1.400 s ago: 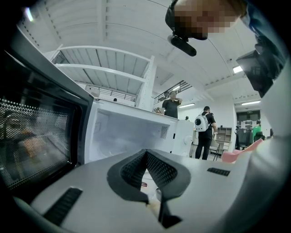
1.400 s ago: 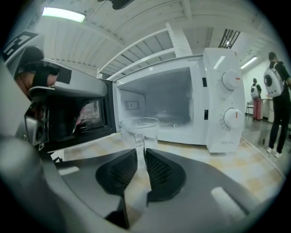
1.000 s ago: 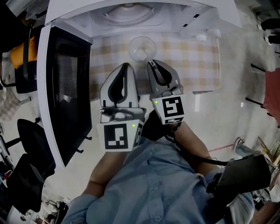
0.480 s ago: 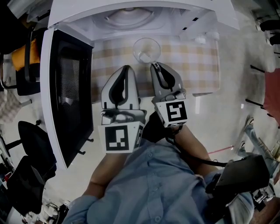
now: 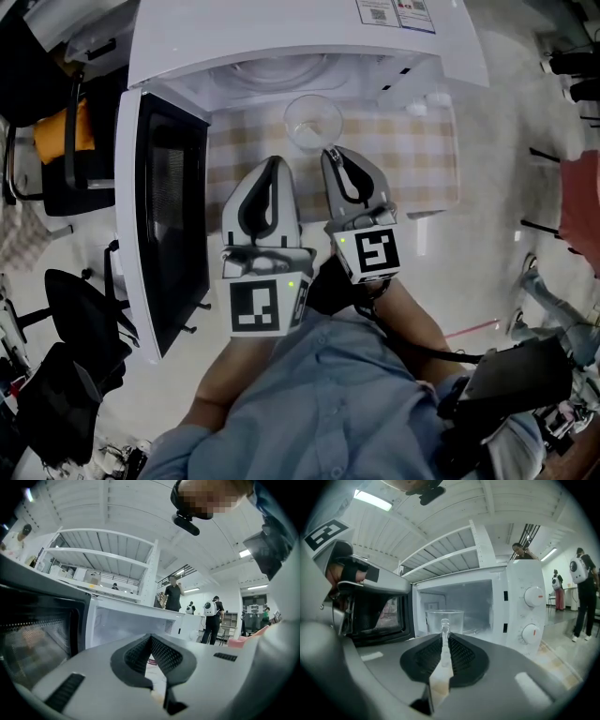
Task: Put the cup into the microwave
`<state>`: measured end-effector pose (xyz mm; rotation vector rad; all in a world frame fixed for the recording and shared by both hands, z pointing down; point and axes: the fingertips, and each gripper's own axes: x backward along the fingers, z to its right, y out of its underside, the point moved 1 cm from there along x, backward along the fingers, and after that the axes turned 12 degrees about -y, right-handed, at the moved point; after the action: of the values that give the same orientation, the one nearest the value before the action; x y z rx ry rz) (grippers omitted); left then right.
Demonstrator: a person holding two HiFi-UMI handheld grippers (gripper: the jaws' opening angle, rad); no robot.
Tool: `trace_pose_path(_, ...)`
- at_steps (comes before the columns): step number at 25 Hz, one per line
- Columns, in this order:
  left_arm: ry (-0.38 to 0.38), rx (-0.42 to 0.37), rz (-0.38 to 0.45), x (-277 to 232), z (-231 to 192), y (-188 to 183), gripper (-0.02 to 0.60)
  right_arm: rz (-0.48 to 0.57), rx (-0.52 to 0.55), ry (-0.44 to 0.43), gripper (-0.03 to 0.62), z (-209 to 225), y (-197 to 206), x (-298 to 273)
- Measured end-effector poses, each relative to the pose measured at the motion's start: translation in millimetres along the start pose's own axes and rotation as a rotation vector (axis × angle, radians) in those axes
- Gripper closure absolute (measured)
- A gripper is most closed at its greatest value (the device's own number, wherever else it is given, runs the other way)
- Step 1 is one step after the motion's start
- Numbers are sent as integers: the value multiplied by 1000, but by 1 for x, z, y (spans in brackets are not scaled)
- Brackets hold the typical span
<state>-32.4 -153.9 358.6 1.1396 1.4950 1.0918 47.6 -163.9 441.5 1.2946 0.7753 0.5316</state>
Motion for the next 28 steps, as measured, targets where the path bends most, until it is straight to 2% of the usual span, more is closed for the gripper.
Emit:
trace_pose_path(11, -1, 11, 6, -11, -10, -38, 575, 10, 4, -11, 567, -2, -41, -23)
trace_pose_path(28, 18, 25, -24, -53, -26, -40, 575, 15, 1, 22, 566, 20, -50, -68)
